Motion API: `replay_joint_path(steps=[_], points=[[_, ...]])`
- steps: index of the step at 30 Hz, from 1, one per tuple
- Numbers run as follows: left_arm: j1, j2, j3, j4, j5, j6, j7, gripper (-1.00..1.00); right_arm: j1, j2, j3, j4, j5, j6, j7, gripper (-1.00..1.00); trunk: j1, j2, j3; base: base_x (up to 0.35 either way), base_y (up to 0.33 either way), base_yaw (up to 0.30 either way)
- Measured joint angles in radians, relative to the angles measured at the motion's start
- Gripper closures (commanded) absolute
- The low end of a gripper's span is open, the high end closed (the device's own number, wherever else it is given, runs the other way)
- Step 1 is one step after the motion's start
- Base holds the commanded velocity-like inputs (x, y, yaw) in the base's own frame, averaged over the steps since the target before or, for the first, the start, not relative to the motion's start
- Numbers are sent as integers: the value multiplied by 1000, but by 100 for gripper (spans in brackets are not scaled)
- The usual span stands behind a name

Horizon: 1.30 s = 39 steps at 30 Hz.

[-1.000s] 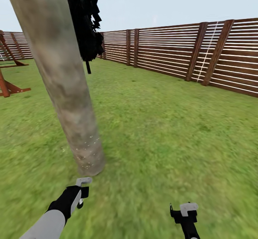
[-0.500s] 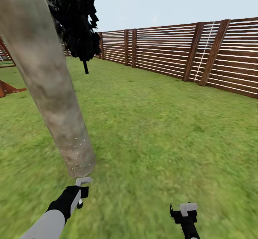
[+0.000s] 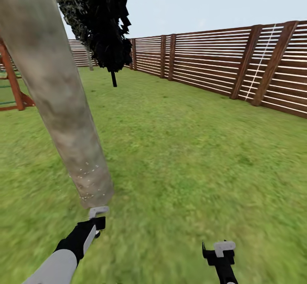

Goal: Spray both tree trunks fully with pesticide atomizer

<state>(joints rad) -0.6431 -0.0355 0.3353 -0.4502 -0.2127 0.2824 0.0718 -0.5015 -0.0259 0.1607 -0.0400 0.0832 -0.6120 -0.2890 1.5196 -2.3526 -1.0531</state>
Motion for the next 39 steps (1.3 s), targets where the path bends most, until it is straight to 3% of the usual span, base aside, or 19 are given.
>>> replay_joint_path(steps=[2,4,6,8,10,15,22,36,39], points=[[2,1,-2,6,16,-80,0,100,0,0,0,0,0,0,0,-100,0,0,0,0,-278,277],[1,-1,-9,0,19,-91,-25,100,0,0,0,0,0,0,-1,-100,0,0,0,0,-278,257],[-1,4,-11,-1,17,-64,-32,100,0,0,0,0,0,0,-1,-100,0,0,0,0,-278,96],[-3,12,-13,-21,17,4,-34,100,0,2,0,0,0,0,0,-100,0,0,0,0,-278,20],[-3,13,-14,-76,15,35,-35,100,0,4,0,-1,0,0,0,-100,0,0,0,0,-278,4],[-12,13,-13,-111,17,111,-35,100,0,2,0,-2,-1,1,0,-100,0,0,0,46,-278,1],[-8,4,-13,-135,18,118,-27,100,0,0,0,-2,-1,2,0,-100,0,0,0,144,-229,87],[-4,0,-15,-137,11,110,-26,100,0,0,0,0,0,2,0,-100,0,0,0,11,-7,273],[-2,-1,-10,-189,16,111,-28,100,0,0,0,0,0,2,0,-100,0,0,0,75,-58,276]])
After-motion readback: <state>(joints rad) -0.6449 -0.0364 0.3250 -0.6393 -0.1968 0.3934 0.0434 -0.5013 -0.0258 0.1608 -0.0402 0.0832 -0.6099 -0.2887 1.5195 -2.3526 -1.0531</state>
